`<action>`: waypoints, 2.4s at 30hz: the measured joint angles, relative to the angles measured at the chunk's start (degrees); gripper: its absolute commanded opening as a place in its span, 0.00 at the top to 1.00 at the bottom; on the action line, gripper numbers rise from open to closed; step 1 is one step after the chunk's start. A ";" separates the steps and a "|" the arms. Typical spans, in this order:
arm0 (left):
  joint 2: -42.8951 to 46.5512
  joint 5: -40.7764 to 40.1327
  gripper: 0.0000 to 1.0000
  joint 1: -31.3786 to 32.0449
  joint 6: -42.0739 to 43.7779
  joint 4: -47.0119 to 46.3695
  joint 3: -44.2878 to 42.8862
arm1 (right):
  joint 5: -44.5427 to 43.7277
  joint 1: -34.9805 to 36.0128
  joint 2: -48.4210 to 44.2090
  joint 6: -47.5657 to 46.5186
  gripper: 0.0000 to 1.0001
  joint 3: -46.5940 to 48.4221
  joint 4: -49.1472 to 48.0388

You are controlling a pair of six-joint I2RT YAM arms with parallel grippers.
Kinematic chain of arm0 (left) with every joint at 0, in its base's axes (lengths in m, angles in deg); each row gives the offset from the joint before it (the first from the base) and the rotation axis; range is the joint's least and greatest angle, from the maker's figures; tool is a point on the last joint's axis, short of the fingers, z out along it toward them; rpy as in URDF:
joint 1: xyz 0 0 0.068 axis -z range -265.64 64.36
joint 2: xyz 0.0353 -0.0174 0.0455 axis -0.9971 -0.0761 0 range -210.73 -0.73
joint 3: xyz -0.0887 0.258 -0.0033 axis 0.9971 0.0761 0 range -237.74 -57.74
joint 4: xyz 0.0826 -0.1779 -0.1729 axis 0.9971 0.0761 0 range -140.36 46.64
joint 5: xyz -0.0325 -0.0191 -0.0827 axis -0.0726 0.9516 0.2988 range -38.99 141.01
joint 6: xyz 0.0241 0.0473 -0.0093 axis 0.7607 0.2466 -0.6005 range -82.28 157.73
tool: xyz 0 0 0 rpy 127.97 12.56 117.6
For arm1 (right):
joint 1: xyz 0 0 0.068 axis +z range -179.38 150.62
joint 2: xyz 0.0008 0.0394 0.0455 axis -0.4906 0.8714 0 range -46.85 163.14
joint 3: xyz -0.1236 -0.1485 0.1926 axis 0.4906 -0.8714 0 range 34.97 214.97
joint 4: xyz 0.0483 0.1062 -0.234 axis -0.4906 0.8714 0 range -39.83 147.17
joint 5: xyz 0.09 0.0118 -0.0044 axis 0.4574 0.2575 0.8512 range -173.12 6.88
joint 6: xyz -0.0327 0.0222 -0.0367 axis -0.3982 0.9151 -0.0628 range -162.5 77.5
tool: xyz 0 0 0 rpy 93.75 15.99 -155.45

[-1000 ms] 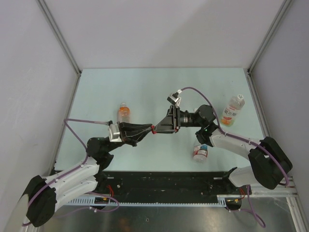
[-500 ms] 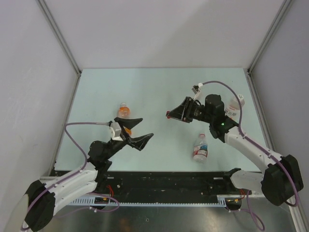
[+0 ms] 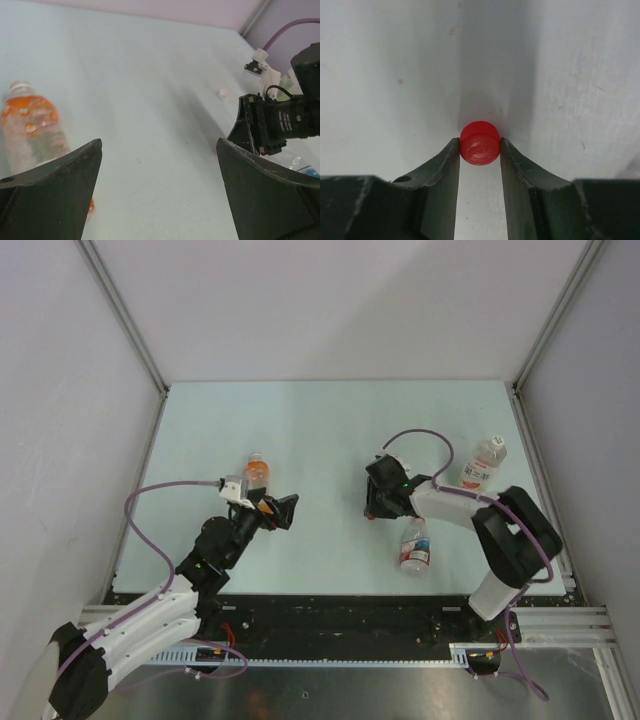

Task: Screw on the bottle caps

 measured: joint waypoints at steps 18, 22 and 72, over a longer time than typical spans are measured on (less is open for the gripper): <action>-0.35 -6.43 0.01 0.00 -2.58 8.92 -1.22 | -9.31 2.36 6.64 -3.61 0.05 5.92 2.67; 0.33 -6.56 0.00 0.00 -2.47 9.68 -1.60 | -11.21 2.47 4.15 -7.15 0.01 6.99 4.83; -2.43 -4.61 0.01 0.00 -1.57 15.61 -5.46 | -6.86 -12.35 -1.42 2.84 0.76 -0.20 20.65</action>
